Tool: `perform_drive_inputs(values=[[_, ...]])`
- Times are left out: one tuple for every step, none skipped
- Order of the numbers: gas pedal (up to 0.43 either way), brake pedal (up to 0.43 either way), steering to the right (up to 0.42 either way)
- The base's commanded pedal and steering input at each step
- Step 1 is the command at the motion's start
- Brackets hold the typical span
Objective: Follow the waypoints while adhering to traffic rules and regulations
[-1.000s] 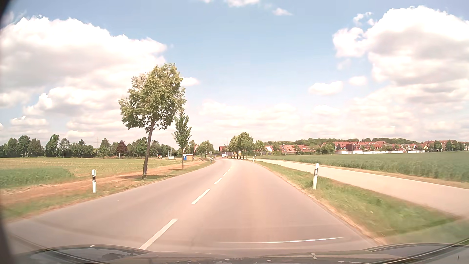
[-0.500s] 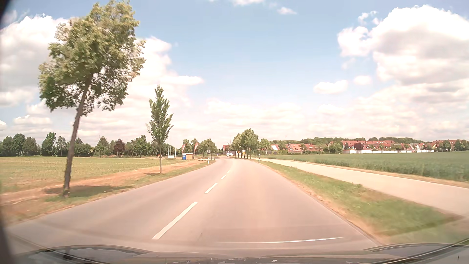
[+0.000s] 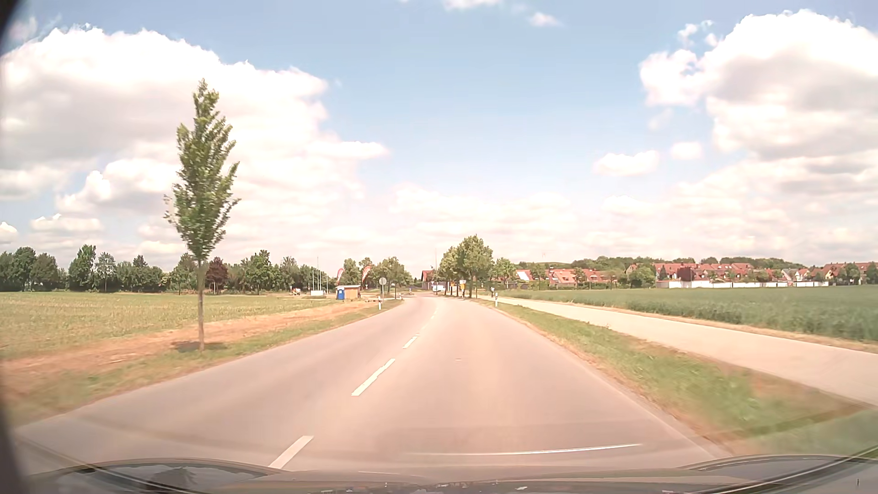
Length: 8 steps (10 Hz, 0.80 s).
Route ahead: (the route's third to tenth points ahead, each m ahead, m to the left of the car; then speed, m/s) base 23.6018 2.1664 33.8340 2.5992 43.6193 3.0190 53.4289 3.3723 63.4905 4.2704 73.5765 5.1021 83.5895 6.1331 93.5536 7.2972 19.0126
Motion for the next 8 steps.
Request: perform_drive_inputs(values=[[0.11, 0.012, -0.006], [0.11, 0.012, -0.007], [0.11, 0.012, -0.008], [0.11, 0.012, -0.008], [0.11, 0.012, -0.008], [0.11, 0.012, -0.008], [0.11, 0.012, -0.008], [0.11, 0.012, -0.009]])
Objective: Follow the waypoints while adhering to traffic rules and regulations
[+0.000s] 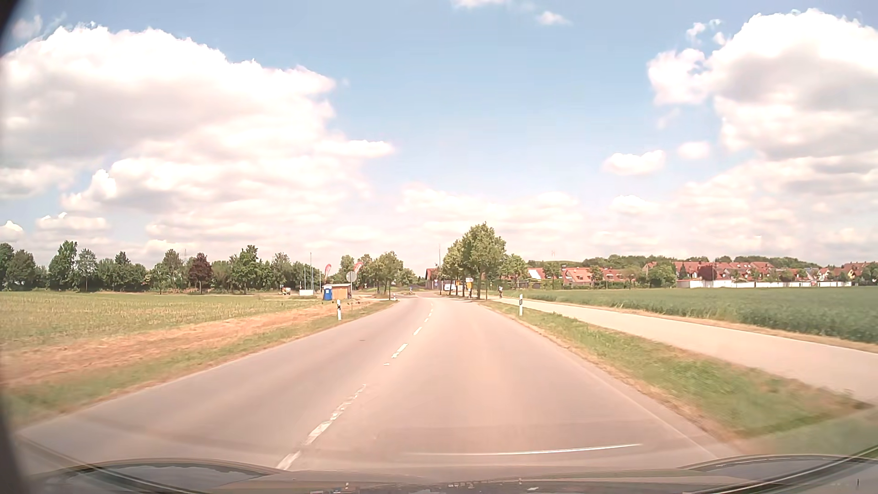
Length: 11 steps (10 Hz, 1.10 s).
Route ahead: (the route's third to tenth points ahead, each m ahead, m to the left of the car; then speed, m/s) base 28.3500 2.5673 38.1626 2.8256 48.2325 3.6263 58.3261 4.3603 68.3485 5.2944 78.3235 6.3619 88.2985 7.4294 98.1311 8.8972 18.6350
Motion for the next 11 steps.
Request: perform_drive_inputs(values=[[0.11, 0.012, -0.008], [0.11, 0.012, -0.009], [0.11, 0.012, -0.009], [0.11, 0.012, -0.01], [0.11, 0.006, -0.01], [0.11, 0.012, -0.01], [0.11, 0.012, -0.01], [0.11, 0.006, -0.012], [0.11, 0.012, -0.012], [0.11, 0.012, -0.014], [0.11, 0.012, -0.014]])
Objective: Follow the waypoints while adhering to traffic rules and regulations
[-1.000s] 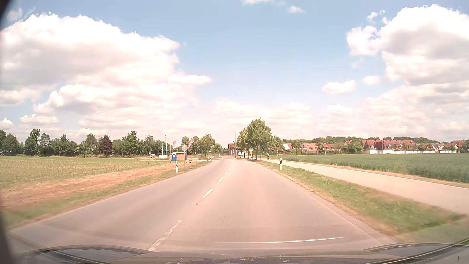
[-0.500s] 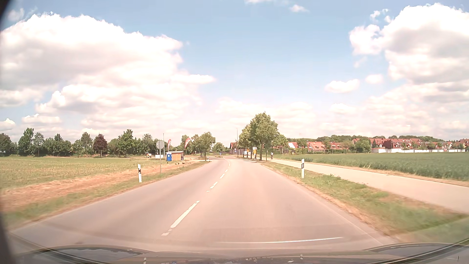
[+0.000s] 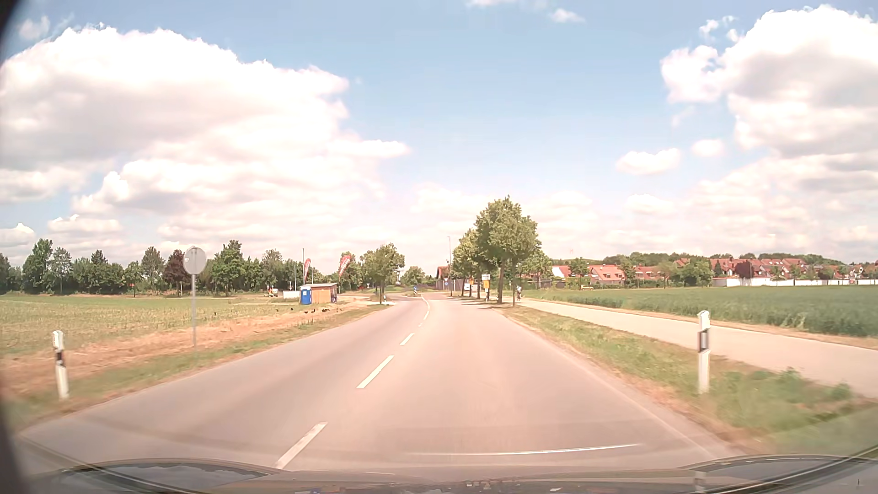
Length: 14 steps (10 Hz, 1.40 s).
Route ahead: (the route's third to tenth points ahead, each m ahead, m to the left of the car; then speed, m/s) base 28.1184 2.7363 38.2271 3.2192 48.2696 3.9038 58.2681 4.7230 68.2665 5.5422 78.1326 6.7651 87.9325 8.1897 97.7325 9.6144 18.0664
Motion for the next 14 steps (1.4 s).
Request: perform_drive_inputs(values=[[0.11, 0.012, -0.014], [0.11, 0.012, -0.014], [0.11, 0.012, -0.013], [0.11, 0.012, -0.012], [0.11, 0.012, -0.012], [0.11, 0.012, -0.012], [0.079, 0.012, -0.012], [0.059, 0.006, -0.012], [0.059, 0.012, -0.012], [0.039, 0.012, -0.011], [0.028, 0.012, -0.011], [0.028, 0.012, -0.011], [0.0, 0.012, -0.011], [0.0, 0.012, -0.011]])
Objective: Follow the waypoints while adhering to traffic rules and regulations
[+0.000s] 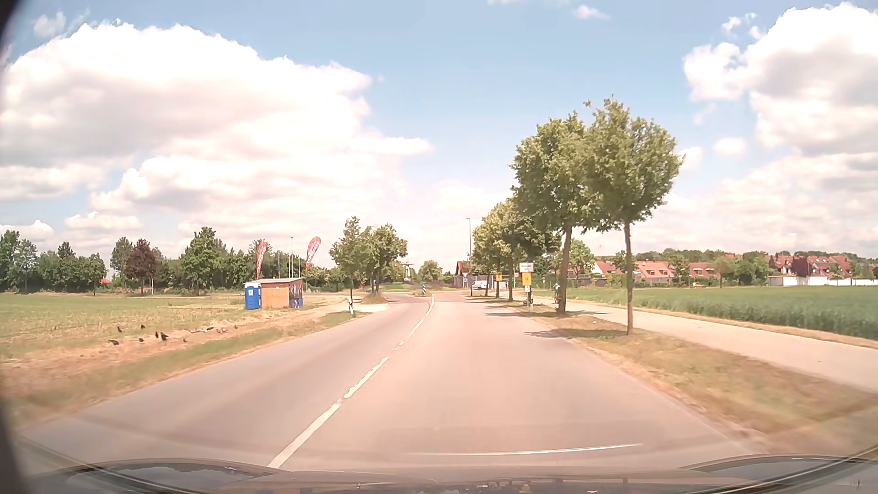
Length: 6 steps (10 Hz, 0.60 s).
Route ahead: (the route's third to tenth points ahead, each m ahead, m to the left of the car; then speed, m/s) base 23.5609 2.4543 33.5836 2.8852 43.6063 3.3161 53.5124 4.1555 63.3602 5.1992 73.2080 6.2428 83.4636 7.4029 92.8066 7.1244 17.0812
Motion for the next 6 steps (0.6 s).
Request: perform_drive_inputs(values=[[0.0, 0.012, -0.01], [0.0, 0.012, -0.008], [0.0, 0.012, -0.008], [0.0, 0.012, -0.007], [0.0, 0.012, -0.008], [0.0, 0.012, -0.007]])
